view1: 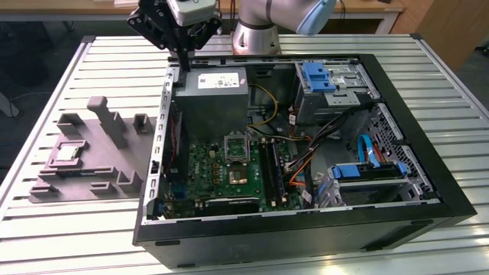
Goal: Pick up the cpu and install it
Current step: 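Reach for the cpu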
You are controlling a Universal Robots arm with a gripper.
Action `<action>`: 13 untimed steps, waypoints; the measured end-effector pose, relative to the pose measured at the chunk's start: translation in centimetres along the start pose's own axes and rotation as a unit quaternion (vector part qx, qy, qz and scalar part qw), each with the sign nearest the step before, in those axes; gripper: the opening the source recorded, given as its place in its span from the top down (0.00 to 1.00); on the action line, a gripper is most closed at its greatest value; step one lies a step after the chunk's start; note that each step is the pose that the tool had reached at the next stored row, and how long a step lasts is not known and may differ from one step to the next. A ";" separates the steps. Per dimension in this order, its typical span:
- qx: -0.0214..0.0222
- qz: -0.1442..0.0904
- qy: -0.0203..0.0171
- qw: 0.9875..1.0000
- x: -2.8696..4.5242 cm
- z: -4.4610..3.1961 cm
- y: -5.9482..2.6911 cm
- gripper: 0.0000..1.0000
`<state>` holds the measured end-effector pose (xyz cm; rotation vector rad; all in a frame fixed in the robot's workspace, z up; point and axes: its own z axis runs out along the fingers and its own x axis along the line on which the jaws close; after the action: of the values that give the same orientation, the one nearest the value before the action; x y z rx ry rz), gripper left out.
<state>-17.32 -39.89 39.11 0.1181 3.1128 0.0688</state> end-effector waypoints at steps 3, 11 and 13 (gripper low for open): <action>0.000 0.000 0.001 1.000 0.13 0.10 -0.01 0.89; 0.000 0.000 0.001 1.000 0.29 0.18 -0.03 0.89; 0.000 0.000 0.001 1.000 0.37 0.19 -0.04 0.89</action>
<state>-17.69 -39.89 38.91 0.1183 3.1151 0.0695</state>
